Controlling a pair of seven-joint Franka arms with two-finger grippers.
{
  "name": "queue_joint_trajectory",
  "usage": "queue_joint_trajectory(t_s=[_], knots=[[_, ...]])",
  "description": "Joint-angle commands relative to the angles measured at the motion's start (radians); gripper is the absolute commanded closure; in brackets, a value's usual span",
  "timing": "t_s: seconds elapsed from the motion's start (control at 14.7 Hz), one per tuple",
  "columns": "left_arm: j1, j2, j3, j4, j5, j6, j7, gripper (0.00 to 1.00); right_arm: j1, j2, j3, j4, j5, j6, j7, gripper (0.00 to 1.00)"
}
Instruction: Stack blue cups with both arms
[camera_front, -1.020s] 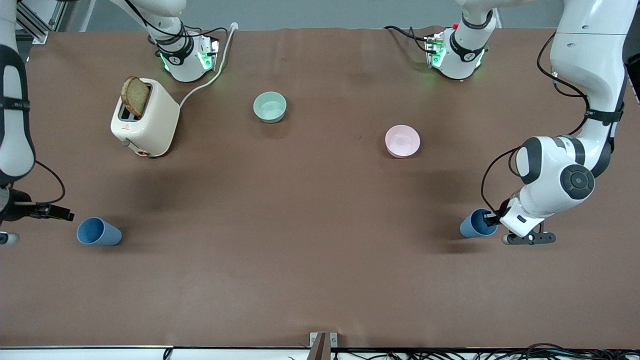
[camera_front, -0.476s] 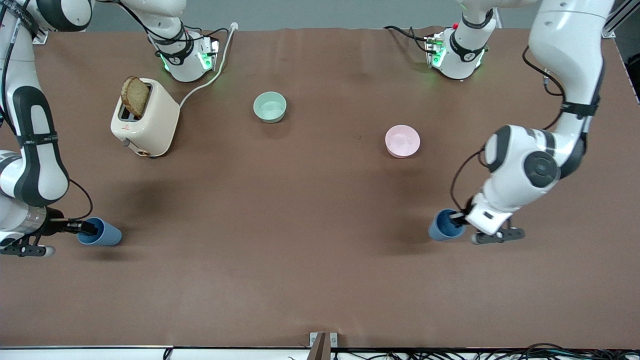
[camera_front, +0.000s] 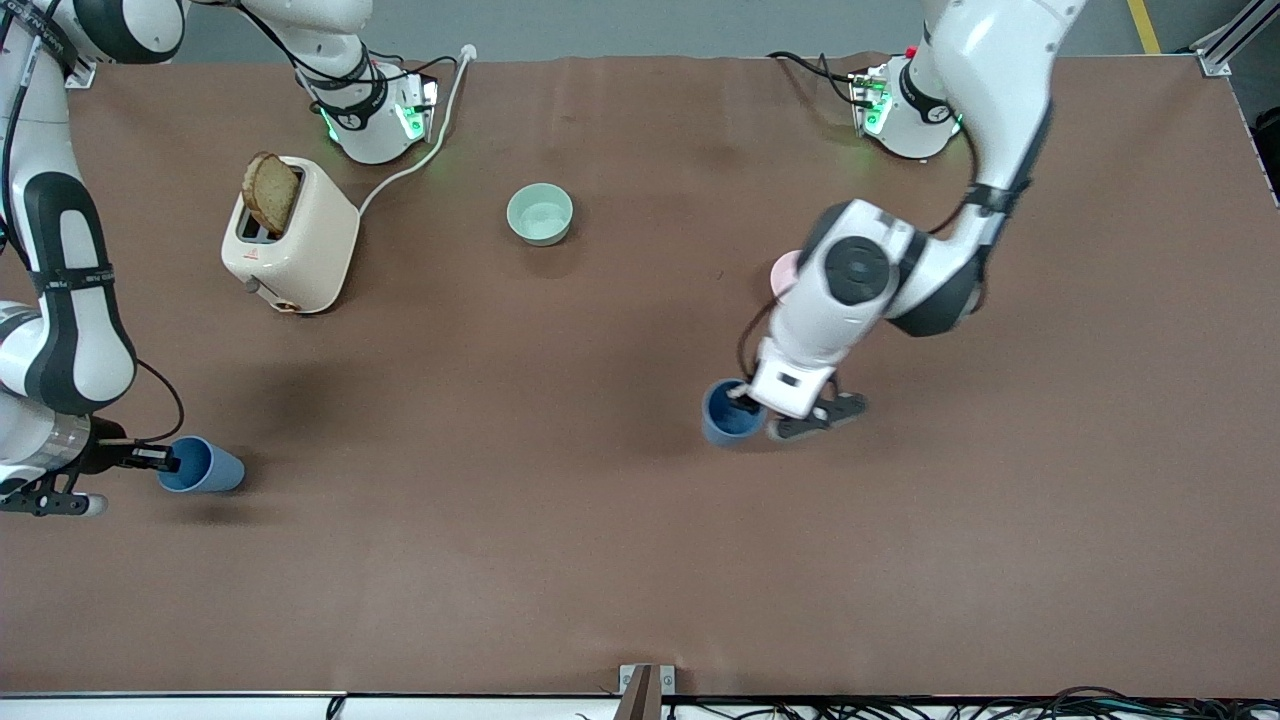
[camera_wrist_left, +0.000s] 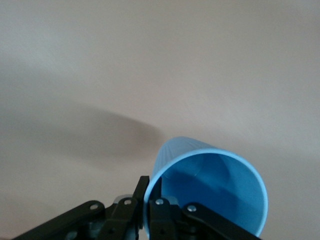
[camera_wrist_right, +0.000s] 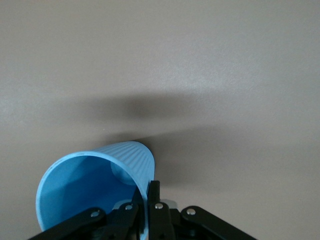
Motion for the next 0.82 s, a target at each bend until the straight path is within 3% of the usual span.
queue_joint_trajectory(t_s=[0.0,0.41,0.54,0.61,0.68,0.75], knots=[[-0.085,0.098,0.015,0.097,0.024,-0.01,-0.117,1.0,0.001,-0.06,0.009,0.001,0.015,-0.084,-0.002,0.96],[-0.171,0.198,0.013,0.165,0.105,-0.005,-0.241,1.0,0.07,-0.268,0.009,0.0,0.004,-0.273,0.116,0.96],[-0.176,0.203,0.012,0.165,0.105,-0.005,-0.241,0.92,0.127,-0.35,0.009,-0.003,-0.004,-0.357,0.232,0.96],[-0.174,0.198,0.012,0.165,0.105,-0.005,-0.241,0.64,0.154,-0.388,0.009,-0.008,-0.004,-0.391,0.274,0.95],[-0.17,0.192,0.012,0.166,0.105,-0.005,-0.24,0.14,0.186,-0.419,0.011,-0.009,-0.002,-0.4,0.293,0.96],[-0.167,0.18,0.012,0.174,0.108,-0.008,-0.232,0.0,0.232,-0.442,0.009,-0.011,-0.002,-0.402,0.332,0.96]])
